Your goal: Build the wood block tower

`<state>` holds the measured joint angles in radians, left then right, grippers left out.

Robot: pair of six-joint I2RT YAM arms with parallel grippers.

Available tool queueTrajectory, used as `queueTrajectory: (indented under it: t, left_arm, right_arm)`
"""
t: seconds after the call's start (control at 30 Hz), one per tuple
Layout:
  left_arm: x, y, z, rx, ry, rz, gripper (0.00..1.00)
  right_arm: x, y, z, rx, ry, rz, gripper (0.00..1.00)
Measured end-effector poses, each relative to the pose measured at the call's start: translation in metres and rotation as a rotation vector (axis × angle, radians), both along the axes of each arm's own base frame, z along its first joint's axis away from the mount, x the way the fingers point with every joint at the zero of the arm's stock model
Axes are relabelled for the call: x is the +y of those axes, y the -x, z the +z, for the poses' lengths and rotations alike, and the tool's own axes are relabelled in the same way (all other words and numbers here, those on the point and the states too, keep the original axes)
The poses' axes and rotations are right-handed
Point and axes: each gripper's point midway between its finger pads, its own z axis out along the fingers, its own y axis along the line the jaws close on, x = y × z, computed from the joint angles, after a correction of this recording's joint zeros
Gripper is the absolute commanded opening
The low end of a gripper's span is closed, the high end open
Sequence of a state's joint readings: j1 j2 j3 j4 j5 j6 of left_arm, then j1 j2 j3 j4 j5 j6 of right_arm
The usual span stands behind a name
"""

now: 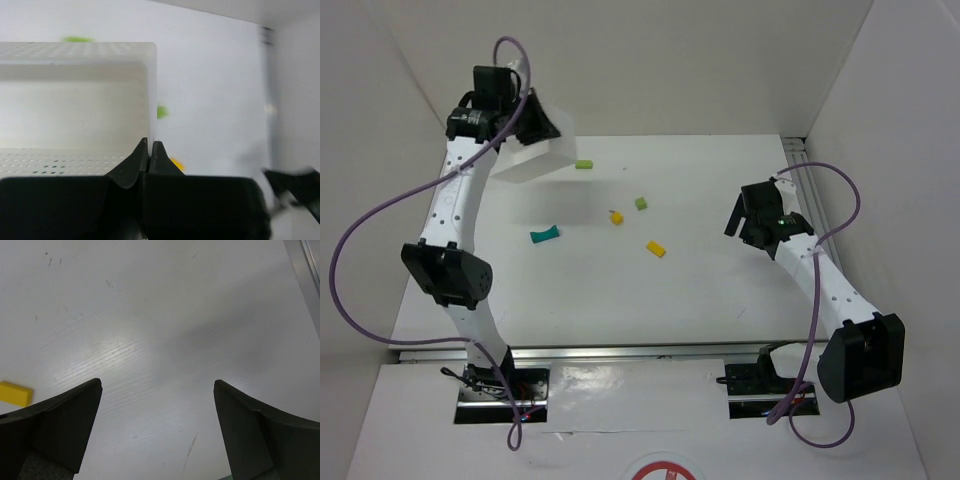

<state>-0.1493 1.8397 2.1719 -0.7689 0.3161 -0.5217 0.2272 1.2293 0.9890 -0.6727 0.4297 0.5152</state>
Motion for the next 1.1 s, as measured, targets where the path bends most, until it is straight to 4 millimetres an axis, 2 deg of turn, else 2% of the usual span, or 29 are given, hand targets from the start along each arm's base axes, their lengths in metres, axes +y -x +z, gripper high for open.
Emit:
queueTrajectory:
  t: [0.1, 0.2, 0.27, 0.33, 0.43, 0.57, 0.7, 0.73, 0.77, 0.83, 0.9, 1.0, 1.1]
  left_arm:
    - [0.092, -0.014, -0.056, 0.165, -0.119, 0.292, 0.00]
    - [0.165, -0.016, -0.100, 0.298, -0.207, 0.538, 0.00]
    - [0.195, -0.019, -0.120, 0.354, -0.221, 0.648, 0.00]
    - [0.213, -0.026, -0.137, 0.391, -0.212, 0.721, 0.00]
    - [0.228, -0.039, -0.163, 0.433, -0.186, 0.809, 0.00]
    - [0.237, -0.058, -0.193, 0.474, -0.155, 0.892, 0.00]
    - [0.247, -0.081, -0.214, 0.460, -0.143, 0.956, 0.00]
    - [0.250, -0.085, -0.218, 0.456, -0.139, 0.971, 0.03]
    - [0.253, -0.089, -0.222, 0.455, -0.131, 0.980, 0.46]
    - [0.259, -0.094, -0.227, 0.452, -0.118, 0.983, 0.76]
    - [0.268, -0.105, -0.226, 0.425, -0.086, 0.983, 1.00]
    - [0.279, -0.112, -0.223, 0.397, -0.054, 0.981, 1.00]
    - [0.278, -0.116, -0.213, 0.362, -0.062, 0.943, 1.00]
  right_arm:
    - [0.002, 0.000, 0.000, -0.001, -0.009, 0.008, 1.00]
    - [0.005, -0.001, -0.002, 0.004, -0.019, 0.015, 1.00]
    - [0.007, -0.001, -0.004, 0.010, -0.023, 0.019, 1.00]
    - [0.009, -0.001, -0.006, 0.015, -0.025, 0.025, 1.00]
    - [0.010, 0.000, -0.009, 0.022, -0.028, 0.027, 1.00]
    - [0.012, 0.002, -0.014, 0.036, -0.033, 0.029, 1.00]
    - [0.014, 0.003, -0.016, 0.041, -0.039, 0.032, 1.00]
    - [0.014, 0.004, -0.017, 0.043, -0.039, 0.033, 1.00]
    - [0.014, 0.005, -0.018, 0.048, -0.039, 0.034, 1.00]
    - [0.014, 0.005, -0.021, 0.058, -0.038, 0.035, 1.00]
    - [0.016, 0.005, -0.025, 0.071, -0.035, 0.039, 1.00]
    - [0.018, 0.005, -0.031, 0.092, -0.030, 0.045, 1.00]
    - [0.024, 0.003, -0.033, 0.104, -0.027, 0.064, 1.00]
